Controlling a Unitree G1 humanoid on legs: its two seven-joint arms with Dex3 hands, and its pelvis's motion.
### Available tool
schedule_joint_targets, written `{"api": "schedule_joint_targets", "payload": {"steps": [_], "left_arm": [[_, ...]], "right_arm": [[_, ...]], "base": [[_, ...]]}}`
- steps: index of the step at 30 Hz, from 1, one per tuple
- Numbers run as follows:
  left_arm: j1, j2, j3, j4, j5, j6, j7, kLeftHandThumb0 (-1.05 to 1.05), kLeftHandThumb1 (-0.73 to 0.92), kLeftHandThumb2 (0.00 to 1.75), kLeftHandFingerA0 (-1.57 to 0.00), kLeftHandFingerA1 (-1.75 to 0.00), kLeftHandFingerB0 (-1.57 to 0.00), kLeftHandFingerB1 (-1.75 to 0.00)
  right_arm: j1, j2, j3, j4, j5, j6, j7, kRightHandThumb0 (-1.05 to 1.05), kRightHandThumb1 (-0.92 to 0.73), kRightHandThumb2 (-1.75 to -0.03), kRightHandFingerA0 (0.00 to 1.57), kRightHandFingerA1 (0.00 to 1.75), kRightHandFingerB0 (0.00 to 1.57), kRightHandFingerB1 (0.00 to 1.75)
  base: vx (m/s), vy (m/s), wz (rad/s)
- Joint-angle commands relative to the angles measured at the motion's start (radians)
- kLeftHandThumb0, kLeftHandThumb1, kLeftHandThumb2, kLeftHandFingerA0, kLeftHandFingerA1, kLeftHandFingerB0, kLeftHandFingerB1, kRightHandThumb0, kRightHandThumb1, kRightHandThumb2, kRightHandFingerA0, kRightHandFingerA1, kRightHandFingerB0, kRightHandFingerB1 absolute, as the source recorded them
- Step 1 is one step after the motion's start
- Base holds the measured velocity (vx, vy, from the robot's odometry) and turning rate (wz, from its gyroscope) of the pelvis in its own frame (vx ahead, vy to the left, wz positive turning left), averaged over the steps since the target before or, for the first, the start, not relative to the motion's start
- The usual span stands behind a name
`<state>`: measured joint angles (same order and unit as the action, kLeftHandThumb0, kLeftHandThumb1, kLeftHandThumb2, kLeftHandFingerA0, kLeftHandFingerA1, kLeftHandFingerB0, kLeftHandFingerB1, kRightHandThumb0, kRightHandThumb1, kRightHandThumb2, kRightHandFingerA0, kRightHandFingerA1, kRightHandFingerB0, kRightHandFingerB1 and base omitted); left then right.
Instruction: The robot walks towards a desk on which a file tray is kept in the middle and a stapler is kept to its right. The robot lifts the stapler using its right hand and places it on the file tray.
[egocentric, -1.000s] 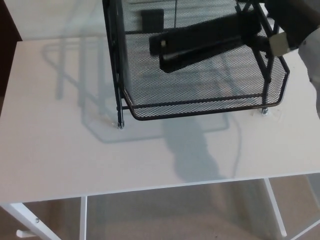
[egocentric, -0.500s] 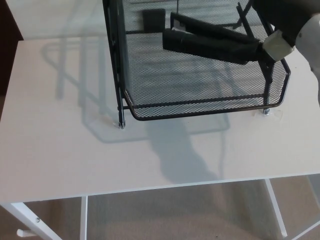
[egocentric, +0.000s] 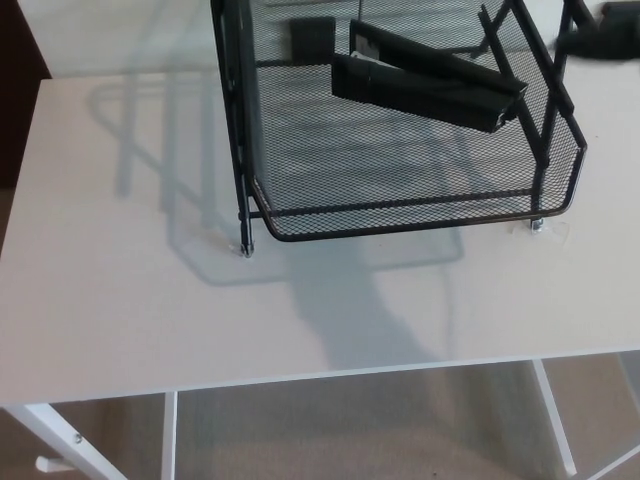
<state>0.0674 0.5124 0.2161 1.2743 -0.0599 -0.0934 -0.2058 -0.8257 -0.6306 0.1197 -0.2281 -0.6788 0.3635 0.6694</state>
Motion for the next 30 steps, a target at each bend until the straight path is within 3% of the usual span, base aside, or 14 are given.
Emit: {"api": "schedule_joint_targets", "payload": {"steps": [1,2,3,6,7,11,12,13,14,16,19,20,26,30], "left_arm": [[-0.004,0.025,0.012,-0.002,0.0,-0.006,0.008,-0.65,0.89,0.67,-0.46,-0.51,-0.37,-0.4],[-0.001,0.024,0.014,0.002,-0.001,-0.022,0.001,-0.64,0.9,0.67,-0.46,-0.49,-0.36,-0.39],[0.0,0.024,0.013,0.006,0.001,-0.026,0.003,-0.64,0.89,0.67,-0.47,-0.48,-0.36,-0.38],[0.01,0.029,0.019,-0.01,-0.008,-0.034,-0.017,-0.65,0.91,0.67,-0.46,-0.5,-0.35,-0.39],[-0.002,0.03,0.019,-0.01,-0.008,-0.029,-0.015,-0.65,0.72,1.05,-0.41,-0.6,-0.3,-0.52],[-0.011,0.028,0.024,-0.007,-0.012,-0.026,-0.015,-0.67,0.91,0.67,-0.45,-0.49,-0.35,-0.4],[-0.009,0.027,0.03,-0.008,-0.019,-0.032,-0.021,-0.66,0.9,0.67,-0.44,-0.49,-0.34,-0.39],[-0.016,0.023,0.028,-0.002,-0.016,-0.033,-0.013,-0.66,0.9,0.67,-0.45,-0.49,-0.34,-0.39],[-0.019,0.02,0.029,0.001,-0.017,-0.032,-0.009,-0.66,0.9,0.67,-0.46,-0.5,-0.34,-0.39],[-0.019,0.021,0.031,-0.001,-0.018,-0.032,-0.009,-0.65,0.91,0.67,-0.45,-0.48,-0.33,-0.38],[-0.012,0.023,0.031,-0.004,-0.018,-0.029,-0.005,-0.66,0.9,0.67,-0.46,-0.5,-0.34,-0.39],[-0.014,0.022,0.035,-0.003,-0.023,-0.024,-0.005,-0.65,0.91,0.67,-0.45,-0.49,-0.34,-0.4],[-0.023,0.01,0.032,0.011,-0.018,-0.022,0.005,-0.63,0.91,0.67,-0.46,-0.5,-0.34,-0.39],[-0.015,0.015,0.036,-0.004,-0.025,-0.022,-0.007,-0.65,0.91,0.67,-0.44,-0.5,-0.34,-0.39]], "right_arm": [[0.159,-0.202,-0.779,-0.35,0.358,0.212,0.371,-0.54,-0.63,-0.61,0.05,0.3,0.13,0.29],[0.245,-0.205,-0.988,-0.355,0.324,0.183,0.396,-0.37,-0.42,-1.0,0.01,0.52,0.0,0.49],[0.286,-0.2,-1.099,-0.348,0.301,0.208,0.412,-0.77,-0.55,-0.91,0.04,0.44,0.09,0.38],[0.519,-0.135,-1.409,-0.168,0.281,0.076,0.271,-0.67,-0.55,-0.88,0.21,0.52,0.07,0.4],[0.587,-0.115,-1.446,-0.108,0.262,0.061,0.204,-0.74,-0.58,-0.9,0.61,0.78,0.1,0.4],[0.781,-0.06,-1.492,0.208,0.36,-0.111,-0.055,-0.65,-0.55,-0.87,0.19,0.56,0.06,0.39],[0.825,-0.038,-1.471,0.292,0.352,-0.112,-0.155,-0.79,-0.52,-0.86,0.67,1.12,0.04,0.39],[0.842,-0.022,-1.438,0.386,0.351,-0.089,-0.243,-0.61,-0.58,-0.86,1.01,1.14,0.07,0.4],[0.846,-0.014,-1.417,0.469,0.367,-0.095,-0.31,-0.53,-0.67,-0.6,0.53,0.95,0.13,0.3],[0.84,-0.005,-1.391,0.603,0.419,-0.143,-0.402,-0.48,-0.7,-0.65,0.4,0.55,0.16,0.33],[0.842,0.01,-1.335,0.784,0.474,-0.245,-0.518,-0.35,-0.5,-0.97,0.48,0.69,0.03,0.47],[0.888,0.036,-1.239,0.784,0.403,-0.328,-0.616,-0.45,-0.69,-0.62,0.08,0.43,0.16,0.32],[0.917,0.133,-1.138,0.656,0.254,-0.404,-0.894,-0.47,-0.64,-0.6,0.2,0.38,0.29,0.32],[0.961,0.182,-1.13,0.69,0.238,-0.794,-1.156,-0.37,-0.71,-0.61,0.3,0.45,0.37,0.38]], "base": [[0.0,0.0,0.0],[0.0,0.0,0.0],[0.0,0.0,0.0],[0.0,0.0,0.0],[0.0,0.0,0.0],[0.0,0.0,0.0],[0.0,0.0,0.0],[0.0,0.0,0.0],[0.0,0.0,0.0],[0.0,0.0,0.0],[0.0,0.0,0.0],[0.0,0.0,0.0],[0.0,0.0,0.0],[0.0,0.0,0.0]]}}
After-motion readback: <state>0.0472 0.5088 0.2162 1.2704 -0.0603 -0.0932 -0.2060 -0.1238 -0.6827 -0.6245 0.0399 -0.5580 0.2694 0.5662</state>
